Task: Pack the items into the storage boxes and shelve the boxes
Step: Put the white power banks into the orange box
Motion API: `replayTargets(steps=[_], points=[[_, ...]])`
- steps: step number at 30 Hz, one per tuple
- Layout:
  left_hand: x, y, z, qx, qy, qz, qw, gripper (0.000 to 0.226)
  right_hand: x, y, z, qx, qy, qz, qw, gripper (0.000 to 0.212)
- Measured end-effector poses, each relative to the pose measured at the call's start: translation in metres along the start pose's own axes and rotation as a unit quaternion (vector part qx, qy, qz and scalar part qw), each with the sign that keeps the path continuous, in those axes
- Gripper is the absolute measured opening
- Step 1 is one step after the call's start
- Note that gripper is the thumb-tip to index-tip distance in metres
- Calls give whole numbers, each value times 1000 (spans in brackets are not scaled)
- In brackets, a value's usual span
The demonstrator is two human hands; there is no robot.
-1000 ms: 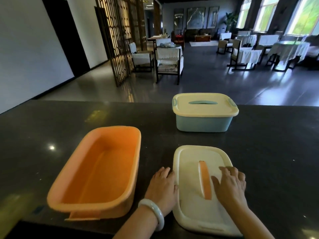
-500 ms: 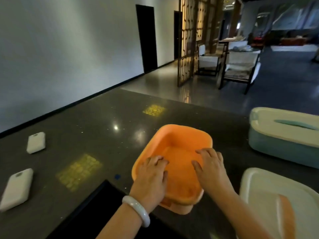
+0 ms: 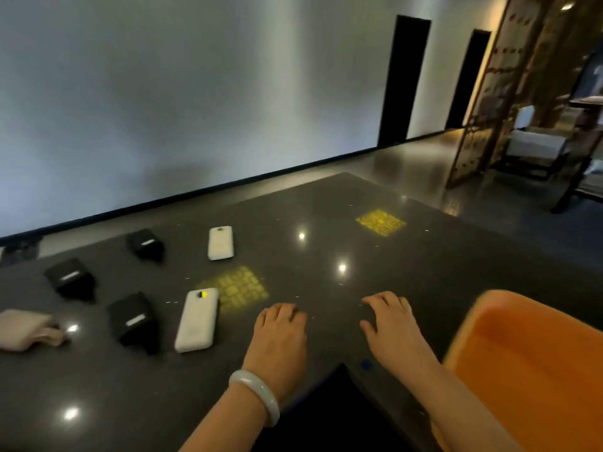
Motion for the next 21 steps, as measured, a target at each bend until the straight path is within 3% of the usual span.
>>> replayTargets(steps=[10, 16, 21], points=[[12, 9, 165, -5, 174, 13, 985, 48, -83, -89, 150, -45, 95, 81, 991, 43], [2, -13, 205, 0, 278, 6, 960, 81, -113, -125, 176, -20, 111, 150, 982, 48], [-17, -34, 222, -10, 353, 50, 934, 95, -142, -148, 183, -12, 133, 180, 975, 48]])
Point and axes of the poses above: each hand's wrist, its own x-axis away from the middle knuckle, its own y-axis out of the back of the hand, z = x × y, the point moved 3 cm from there along -x, towards the middle knuckle, and after that the axes turned 6 degrees about x, right-handed, at the moved point
